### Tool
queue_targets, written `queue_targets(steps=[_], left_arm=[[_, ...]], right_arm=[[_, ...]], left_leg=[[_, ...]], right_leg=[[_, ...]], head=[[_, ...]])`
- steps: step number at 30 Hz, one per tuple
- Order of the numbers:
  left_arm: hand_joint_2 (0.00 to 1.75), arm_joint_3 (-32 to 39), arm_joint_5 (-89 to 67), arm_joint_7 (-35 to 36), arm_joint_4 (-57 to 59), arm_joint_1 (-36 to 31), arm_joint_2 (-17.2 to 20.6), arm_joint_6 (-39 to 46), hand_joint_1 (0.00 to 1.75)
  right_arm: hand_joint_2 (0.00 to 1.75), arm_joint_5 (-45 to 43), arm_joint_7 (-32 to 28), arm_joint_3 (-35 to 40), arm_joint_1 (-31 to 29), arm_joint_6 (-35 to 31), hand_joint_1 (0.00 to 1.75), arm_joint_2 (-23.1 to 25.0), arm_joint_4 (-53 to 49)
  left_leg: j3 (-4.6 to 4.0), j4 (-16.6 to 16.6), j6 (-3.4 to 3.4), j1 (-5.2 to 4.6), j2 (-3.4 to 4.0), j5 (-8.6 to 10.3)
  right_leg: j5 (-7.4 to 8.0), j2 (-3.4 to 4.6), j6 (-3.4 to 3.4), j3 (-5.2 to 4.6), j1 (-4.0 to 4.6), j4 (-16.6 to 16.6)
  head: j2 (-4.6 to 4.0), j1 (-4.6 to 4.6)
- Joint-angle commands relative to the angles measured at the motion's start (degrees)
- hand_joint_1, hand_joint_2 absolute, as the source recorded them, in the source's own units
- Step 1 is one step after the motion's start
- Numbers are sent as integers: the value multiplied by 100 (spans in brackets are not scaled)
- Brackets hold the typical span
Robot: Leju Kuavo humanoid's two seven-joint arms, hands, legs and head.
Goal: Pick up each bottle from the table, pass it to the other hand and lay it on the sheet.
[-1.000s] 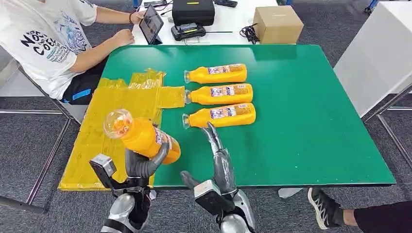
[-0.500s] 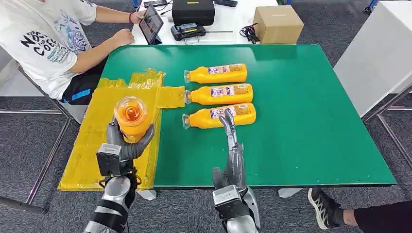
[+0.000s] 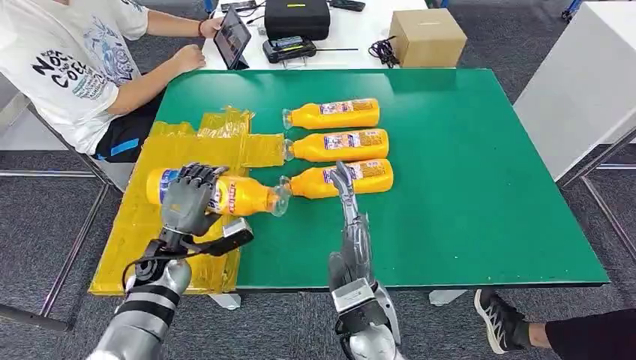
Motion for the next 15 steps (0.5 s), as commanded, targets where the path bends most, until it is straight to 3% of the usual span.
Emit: queue_targets(steps=[1, 4, 15], left_arm=[[175, -1347, -1207, 1412, 2707, -1510, 1275, -1035, 175], [175, -1555, -1207, 1467, 2769, -1600, 1433, -1210, 175], [175, -977, -654, 1246, 2832, -1773, 1363, -2019, 175]], right_arm=[[0, -8, 7, 21, -297, 398, 0, -50, 286], [0, 26, 26, 30, -282, 472, 0, -34, 303], [0, 51, 81, 12, -250, 601, 0, 5, 340]], left_leg=[[23, 1, -13, 13, 3, -7], [16, 3, -11, 16, 12, -8], [5, 1, -10, 14, 9, -3]], right_leg=[[-6, 1, -15, 25, 15, -2], [-4, 9, -12, 18, 17, -1], [0, 8, -10, 11, 14, -3]], head=[[0, 2], [0, 2], [0, 2]])
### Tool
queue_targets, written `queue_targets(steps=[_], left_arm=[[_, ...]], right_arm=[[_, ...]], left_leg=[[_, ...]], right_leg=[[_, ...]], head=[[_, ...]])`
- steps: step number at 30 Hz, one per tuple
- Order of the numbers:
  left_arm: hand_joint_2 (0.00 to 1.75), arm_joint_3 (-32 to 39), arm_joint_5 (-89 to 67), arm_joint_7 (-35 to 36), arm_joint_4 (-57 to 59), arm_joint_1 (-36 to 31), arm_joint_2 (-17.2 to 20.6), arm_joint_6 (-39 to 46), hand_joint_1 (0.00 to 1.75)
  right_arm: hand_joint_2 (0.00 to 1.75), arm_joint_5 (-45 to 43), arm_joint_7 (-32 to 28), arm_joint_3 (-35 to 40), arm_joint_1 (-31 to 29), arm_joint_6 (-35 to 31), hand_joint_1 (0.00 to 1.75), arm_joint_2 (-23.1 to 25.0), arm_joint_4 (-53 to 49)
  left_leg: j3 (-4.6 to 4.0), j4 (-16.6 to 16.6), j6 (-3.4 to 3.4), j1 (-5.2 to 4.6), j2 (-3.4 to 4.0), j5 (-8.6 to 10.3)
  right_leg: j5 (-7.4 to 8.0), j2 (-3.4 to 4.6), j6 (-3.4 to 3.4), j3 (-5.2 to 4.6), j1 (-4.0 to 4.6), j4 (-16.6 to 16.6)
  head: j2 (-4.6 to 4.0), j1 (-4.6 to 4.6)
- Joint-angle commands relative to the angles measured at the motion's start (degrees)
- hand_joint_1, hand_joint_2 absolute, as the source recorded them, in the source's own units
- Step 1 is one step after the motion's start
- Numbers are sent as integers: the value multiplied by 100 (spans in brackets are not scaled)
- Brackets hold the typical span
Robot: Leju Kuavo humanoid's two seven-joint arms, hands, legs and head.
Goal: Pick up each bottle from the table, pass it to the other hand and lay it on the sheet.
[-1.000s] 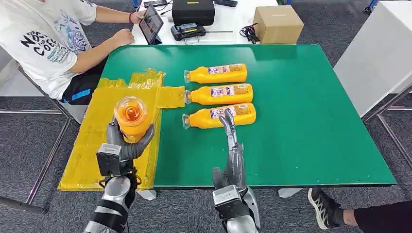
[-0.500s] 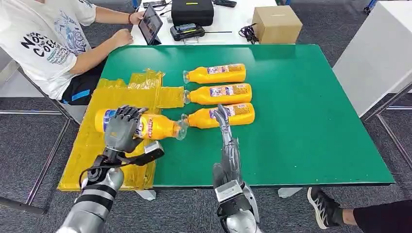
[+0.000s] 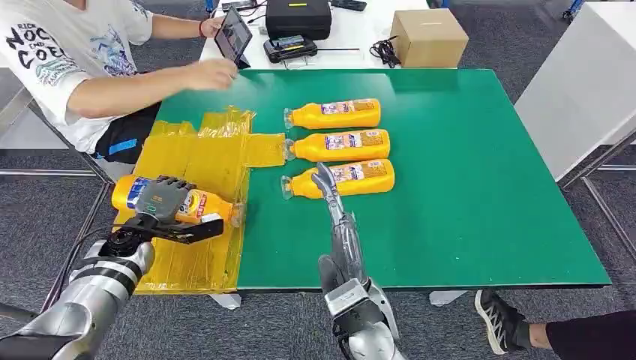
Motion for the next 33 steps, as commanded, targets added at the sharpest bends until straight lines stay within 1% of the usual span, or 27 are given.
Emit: queue_targets(steps=[1, 3, 4, 7, 8, 9, 10, 11, 12, 13, 14, 15, 16, 17, 19, 22, 23, 27, 28, 30, 31, 33], left_arm=[[175, 22, 288, -117, 758, -560, 198, -639, 175], [175, 114, 384, -181, 767, -592, 210, -744, 175], [175, 305, 630, -332, 821, -635, 193, -1021, 175], [175, 348, 698, -395, 828, -628, 188, -1137, 175], [175, 461, 844, -461, 826, -621, 162, -1267, 157], [175, 622, 1070, -611, 787, -581, 133, -1397, 91], [175, 665, 1153, -698, 786, -548, 124, -1476, 80], [175, 726, 1252, -729, 722, -469, 106, -1401, 17], [175, 656, 1200, -746, 730, -425, 105, -1383, 3], [175, 637, 1193, -776, 725, -362, 91, -1329, 0], [175, 717, 1309, -827, 731, -329, 73, -1365, 0], [175, 775, 1394, -858, 731, -308, 55, -1396, 0], [0, 800, 1462, -923, 720, -251, 31, -1408, 0], [0, 817, 1496, -944, 725, -233, 17, -1427, 0], [0, 805, 1521, -1004, 705, -168, -7, -1391, 0], [0, 781, 1554, -1077, 696, -134, -9, -1390, 0], [0, 781, 1554, -1077, 696, -134, -9, -1390, 0], [0, 781, 1554, -1077, 696, -134, -9, -1390, 0], [0, 781, 1554, -1077, 696, -134, -9, -1390, 0], [0, 781, 1554, -1077, 696, -134, -9, -1390, 0], [0, 809, 1603, -1091, 693, -139, -11, -1422, 0], [0, 815, 1675, -1088, 697, -105, -12, -1495, 0]], right_arm=[[0, -9, 65, 7, -210, 92, 0, -39, 338], [0, -7, 73, -2, -220, 109, 0, -31, 369], [0, -17, 87, 9, -240, 159, 0, -33, 410], [0, -20, 91, 8, -249, 165, 0, -23, 452], [0, -19, 90, 5, -255, 166, 0, -18, 474], [0, -17, 93, 30, -275, 201, 0, -29, 502], [0, -17, 94, 28, -282, 205, 0, -24, 529], [0, -31, 93, 22, -284, 214, 0, -17, 554], [0, -31, 93, 18, -283, 209, 0, -13, 566], [0, -32, 91, 19, -286, 213, 0, -18, 578], [0, -34, 91, 11, -290, 212, 0, -18, 600], [0, -34, 91, 5, -289, 208, 0, -18, 609], [0, -57, 103, -5, -289, 233, 0, -18, 641], [0, -60, 107, -7, -290, 240, 0, -20, 657], [0, -64, 112, -21, -311, 241, 0, -8, 734], [0, -67, 112, -27, -325, 241, 0, 2, 763], [0, -67, 112, -27, -325, 241, 0, 2, 763], [0, -67, 112, -27, -325, 241, 0, 2, 763], [0, -67, 112, -27, -325, 241, 0, 2, 763], [0, -67, 112, -27, -325, 241, 0, 2, 763], [0, -66, 112, -25, -327, 239, 0, 7, 757], [0, -71, 119, -32, -327, 239, 0, 5, 779]], left_leg=[[22, 3, -10, 12, 9, -9], [22, 4, -10, 13, 8, -10], [22, 2, -10, 13, 7, -9], [20, 1, -9, 11, 14, -8], [18, -2, -8, 10, 12, -6], [27, 1, -10, 13, 11, -11], [25, -1, -9, 13, 12, -10], [17, -2, -6, 9, 8, -5], [30, -2, -9, 12, 14, -11], [29, -4, -8, 11, 14, -9], [39, -5, -10, 14, 16, -13], [29, -7, -7, 9, 10, -7], [21, -6, -6, 6, 8, -4], [36, -6, -9, 12, 12, -10], [38, -9, -9, 8, 14, -9], [23, -8, -7, 5, 5, -3], [37, -9, -10, 11, 8, -8], [19, -6, -6, 5, 3, -2], [33, -7, -9, 10, 7, -7], [20, -5, -6, 5, 4, -3], [34, -6, -9, 10, 9, -8], [23, -6, -6, 5, 5, -3]], right_leg=[[-5, 6, -12, 23, 13, -3], [-6, 5, -13, 23, 14, -2], [-5, 5, -12, 24, 14, -5], [-3, 12, -10, 19, 12, -3], [-2, 10, -8, 17, 10, -3], [-8, 8, -12, 27, 13, -3], [-6, 10, -11, 24, 13, -4], [-3, 7, -7, 16, 9, -4], [-6, 13, -10, 28, 12, -5], [-4, 13, -9, 28, 11, -8], [-6, 13, -11, 39, 14, -11], [-3, 9, -8, 28, 8, -10], [-2, 7, -6, 20, 6, -7], [-6, 11, -10, 36, 11, -11], [-5, 12, -11, 36, 8, -11], [-2, 4, -7, 21, 5, -9], [-5, 7, -11, 37, 11, -13], [-2, 4, -6, 17, 5, -6], [-5, 6, -10, 31, 10, -9], [-2, 5, -6, 18, 5, -7], [-5, 8, -10, 33, 10, -10], [-2, 5, -6, 21, 5, -6]], head=[[0, 0], [0, 2], [0, 0], [0, 0], [0, 0], [0, 0], [0, 0], [0, 0], [0, 0], [0, 0], [0, 0], [0, 0], [0, 2], [0, 0], [0, 0], [0, 0], [0, 0], [0, 0], [0, 0], [0, 0], [0, 0], [0, 0]])
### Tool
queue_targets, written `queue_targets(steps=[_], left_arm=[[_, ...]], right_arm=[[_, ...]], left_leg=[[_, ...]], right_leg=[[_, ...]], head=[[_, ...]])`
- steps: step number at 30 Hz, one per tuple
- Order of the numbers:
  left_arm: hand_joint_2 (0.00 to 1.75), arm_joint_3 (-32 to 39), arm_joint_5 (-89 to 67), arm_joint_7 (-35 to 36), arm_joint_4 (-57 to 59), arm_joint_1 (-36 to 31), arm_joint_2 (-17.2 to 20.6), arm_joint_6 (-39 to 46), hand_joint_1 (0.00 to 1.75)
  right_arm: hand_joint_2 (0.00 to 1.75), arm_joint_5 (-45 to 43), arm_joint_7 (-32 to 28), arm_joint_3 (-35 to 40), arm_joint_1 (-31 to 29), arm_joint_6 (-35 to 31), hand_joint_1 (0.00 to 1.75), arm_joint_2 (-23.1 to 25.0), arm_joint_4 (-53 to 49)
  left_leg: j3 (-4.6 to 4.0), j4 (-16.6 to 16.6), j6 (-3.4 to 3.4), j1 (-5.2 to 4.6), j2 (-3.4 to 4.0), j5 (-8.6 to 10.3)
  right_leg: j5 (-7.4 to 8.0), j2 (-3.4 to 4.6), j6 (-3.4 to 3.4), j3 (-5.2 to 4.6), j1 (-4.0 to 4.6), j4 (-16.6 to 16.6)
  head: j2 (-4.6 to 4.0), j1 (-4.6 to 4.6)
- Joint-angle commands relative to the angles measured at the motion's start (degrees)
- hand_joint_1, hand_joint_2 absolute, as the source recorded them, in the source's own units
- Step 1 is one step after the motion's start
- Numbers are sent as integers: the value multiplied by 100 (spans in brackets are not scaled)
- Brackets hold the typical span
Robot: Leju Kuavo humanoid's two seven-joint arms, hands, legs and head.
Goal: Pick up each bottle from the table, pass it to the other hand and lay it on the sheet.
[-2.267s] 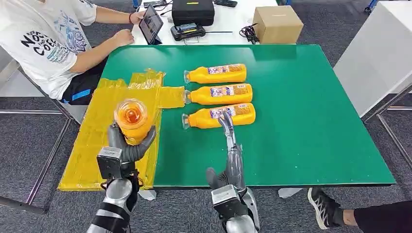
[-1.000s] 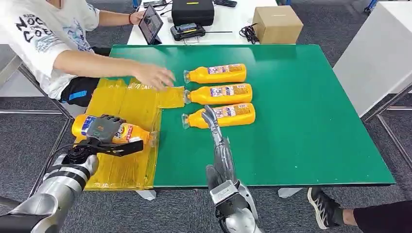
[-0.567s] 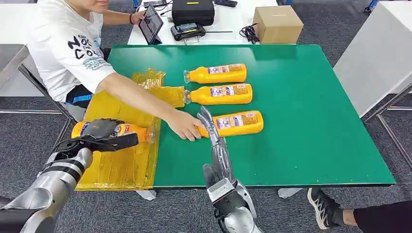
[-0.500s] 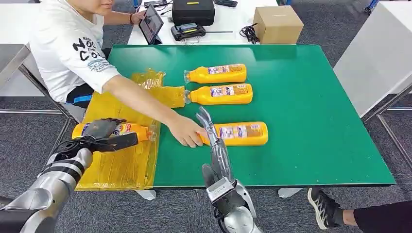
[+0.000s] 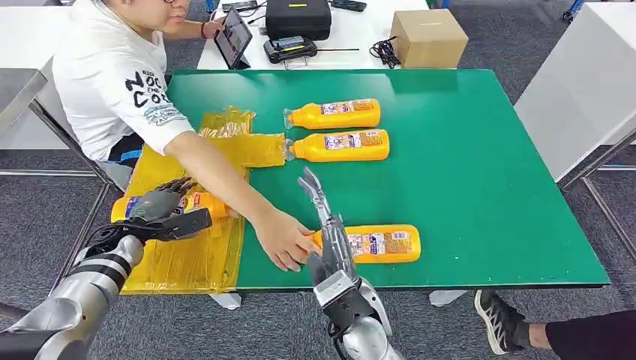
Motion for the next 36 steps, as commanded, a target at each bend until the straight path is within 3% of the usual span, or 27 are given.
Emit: queue_targets(steps=[1, 10, 19, 21, 23, 24, 27, 29, 34, 35, 36], left_arm=[[0, 242, 189, -15, 363, 19, -102, -230, 0], [0, 1113, 1675, -781, 137, 50, -163, -1132, 0], [0, 1417, 2621, -1044, -68, 85, -244, -1512, 0], [0, 1398, 2660, -1141, -217, 149, -291, -1108, 0], [0, 1278, 2562, -1447, -426, 228, -417, 113, 0], [0, 1361, 2696, -1370, -354, 171, -439, 62, 0], [0, 1219, 2657, -1993, -707, 217, -502, 1660, 0], [0, 1425, 3294, -2107, -1189, 256, -650, 2111, 0], [0, 1489, 3556, -2100, -1328, 259, -687, 2045, 0], [0, 1519, 3890, -2107, -1624, 335, -751, 2048, 0], [0, 1506, 4570, -2107, -2182, 515, -833, 2024, 0]], right_arm=[[0, -31, 25, -18, -231, 4, 0, -76, 384], [0, -29, 40, 4, -295, -9, 0, -45, 662], [0, -32, 66, 17, -328, -59, 0, -27, 793], [0, -30, 75, 26, -322, -74, 0, -17, 799], [0, -28, 84, 60, -319, -93, 0, -22, 799], [0, -27, 84, 68, -322, -95, 0, -21, 801], [0, 74, 127, 264, -403, 14, 0, -101, 903], [0, 221, 165, 352, -431, -43, 0, -123, 978], [0, 281, 219, 363, -448, -77, 0, -132, 989], [175, 428, 359, 390, -476, -164, 0, -170, 995], [175, 500, 475, 354, -497, -272, 0, -204, 984]], left_leg=[[31, -5, -6, 6, 13, -11], [36, -7, -7, 5, 14, -8], [31, -5, -9, 7, 8, -6], [21, -6, -6, 2, 5, -1], [40, -4, -10, 10, 8, -12], [33, -5, -9, 7, 2, -7], [21, -1, -9, 9, -2, -5], [11, -2, -8, 5, -3, 0], [11, -3, -7, 4, -1, 0], [24, -2, -11, 10, 3, -6], [28, 1, -12, 12, 3, -9]], right_leg=[[-6, 9, -9, 30, 7, -9], [-3, 11, -10, 34, 6, -11], [-4, 4, -10, 32, 8, -10], [-1, 4, -6, 20, 3, -7], [-9, 4, -12, 42, 11, -12], [-7, -1, -10, 36, 8, -10], [-6, -6, -10, 24, 9, -7], [-3, -5, -7, 14, 6, -6], [-2, -2, -7, 13, 5, -6], [-6, 0, -11, 27, 11, -8], [-8, -1, -13, 33, 14, -9]], head=[[0, 0], [0, 0], [0, 0], [0, 0], [0, 0], [0, 0], [0, 0], [0, 0], [0, 0], [0, 2], [0, 0]])
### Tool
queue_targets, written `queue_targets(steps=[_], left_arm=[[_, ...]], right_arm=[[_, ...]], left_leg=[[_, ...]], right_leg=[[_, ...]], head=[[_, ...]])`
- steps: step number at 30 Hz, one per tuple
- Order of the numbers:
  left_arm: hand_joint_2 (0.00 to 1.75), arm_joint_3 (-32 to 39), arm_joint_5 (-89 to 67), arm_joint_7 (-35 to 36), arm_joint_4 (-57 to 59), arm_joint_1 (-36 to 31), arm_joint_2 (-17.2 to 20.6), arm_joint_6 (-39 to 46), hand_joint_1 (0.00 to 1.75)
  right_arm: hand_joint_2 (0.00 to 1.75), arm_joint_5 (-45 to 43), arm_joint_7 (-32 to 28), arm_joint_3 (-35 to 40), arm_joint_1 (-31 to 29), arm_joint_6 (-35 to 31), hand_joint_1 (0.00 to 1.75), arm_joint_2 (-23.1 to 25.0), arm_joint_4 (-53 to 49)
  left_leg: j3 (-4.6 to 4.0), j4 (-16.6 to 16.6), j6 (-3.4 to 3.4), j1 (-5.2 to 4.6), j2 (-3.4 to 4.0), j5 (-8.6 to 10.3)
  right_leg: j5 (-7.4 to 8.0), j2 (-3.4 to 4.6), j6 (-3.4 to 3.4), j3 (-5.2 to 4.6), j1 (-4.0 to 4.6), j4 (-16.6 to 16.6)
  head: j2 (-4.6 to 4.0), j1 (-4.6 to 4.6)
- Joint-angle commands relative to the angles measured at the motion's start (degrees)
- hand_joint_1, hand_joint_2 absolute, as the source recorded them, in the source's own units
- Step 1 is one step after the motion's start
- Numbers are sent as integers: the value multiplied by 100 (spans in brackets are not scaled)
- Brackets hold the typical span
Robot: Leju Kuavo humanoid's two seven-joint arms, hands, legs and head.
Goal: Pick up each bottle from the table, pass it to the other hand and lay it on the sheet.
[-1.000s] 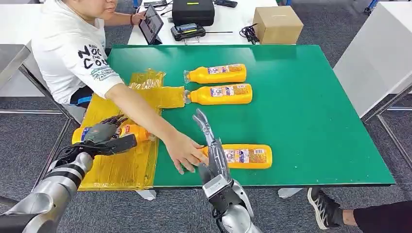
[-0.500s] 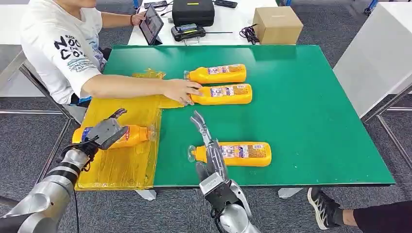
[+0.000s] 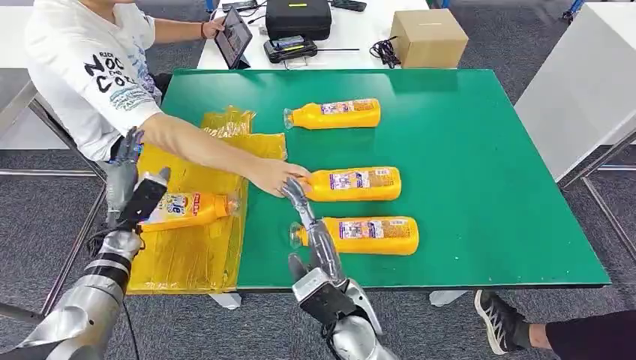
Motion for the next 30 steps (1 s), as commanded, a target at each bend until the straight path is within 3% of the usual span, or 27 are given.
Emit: queue_targets(steps=[1, 4, 8, 16, 17, 23, 30], left_arm=[[0, 264, 1459, -112, -1473, 286, -384, -86, 0], [0, -261, 2289, -112, -2981, 838, -297, 307, 0], [0, -153, 2605, -112, -3682, 1441, -444, 66, 0], [0, -35, 2869, -95, -3552, 2267, -897, -532, 0], [175, -34, 2864, -100, -3541, 2278, -917, -525, 0], [175, -317, 2666, 74, -3450, 2791, -1210, -704, 0], [175, -422, 2245, 92, -2936, 2763, -1060, -529, 0]], right_arm=[[175, 323, 443, 146, -366, -301, 0, -293, 426], [175, 1378, 1318, 115, -631, -715, 0, -692, 506], [175, 2104, 2474, -27, -782, -16, 0, -1508, 548], [175, 2343, 2962, -474, -474, 247, 0, -2200, 234], [175, 2339, 2971, -480, -502, 280, 0, -2213, 242], [175, 2417, 3318, -866, -380, 429, 0, -2491, 223], [175, 2014, 3132, -1048, 112, 729, 0, -2659, -134]], left_leg=[[36, 3, -9, 15, 6, -16], [19, 2, -4, 11, 18, -12], [26, -8, 0, 7, 26, -9], [28, -8, 4, -15, -1, -13], [16, -5, 5, -19, -4, -10], [28, -7, 3, -17, -3, -16], [31, -3, 0, -11, -9, -22]], right_leg=[[-11, 1, -14, 41, 16, -8], [-3, 13, -7, 22, 12, -10], [0, 10, -2, 26, 8, -21], [-8, -4, -1, 33, -13, -19], [-7, -7, -1, 20, -17, -14], [-10, -7, -4, 31, -15, -18], [-17, -13, -7, 37, -8, -14]], head=[[0, -2], [0, -2], [0, -2], [0, -2], [0, -4], [0, -4], [0, -4]])
